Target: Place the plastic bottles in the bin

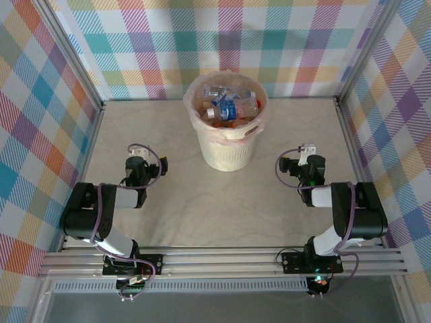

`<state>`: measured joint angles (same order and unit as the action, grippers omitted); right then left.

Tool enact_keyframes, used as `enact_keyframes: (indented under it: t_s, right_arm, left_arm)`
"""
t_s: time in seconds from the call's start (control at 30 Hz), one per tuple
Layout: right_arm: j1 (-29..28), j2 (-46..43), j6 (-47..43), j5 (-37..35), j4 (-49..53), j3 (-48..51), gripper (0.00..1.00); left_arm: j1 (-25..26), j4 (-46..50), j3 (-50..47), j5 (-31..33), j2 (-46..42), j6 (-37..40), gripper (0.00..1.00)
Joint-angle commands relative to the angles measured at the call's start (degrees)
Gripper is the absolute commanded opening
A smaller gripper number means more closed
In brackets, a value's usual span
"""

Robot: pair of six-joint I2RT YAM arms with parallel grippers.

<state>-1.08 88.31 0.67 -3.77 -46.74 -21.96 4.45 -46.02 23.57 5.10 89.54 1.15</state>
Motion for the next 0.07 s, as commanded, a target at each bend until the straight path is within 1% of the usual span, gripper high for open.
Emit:
enact_keyframes:
  t_s: [0.0,0.03]
  right_arm:
    - [0.13,-0.33,0.55,1.27,-1.91,-1.05,1.00]
    - [0.13,-0.33,0.57,1.31,-1.94,-0.99,1.00]
  left_arm:
    - [-0.58,0.20,0.81,-0.78,0.20,0.78,1.00]
    - [-0.58,0.15,0.78,-0.79,0.20,0.79,1.00]
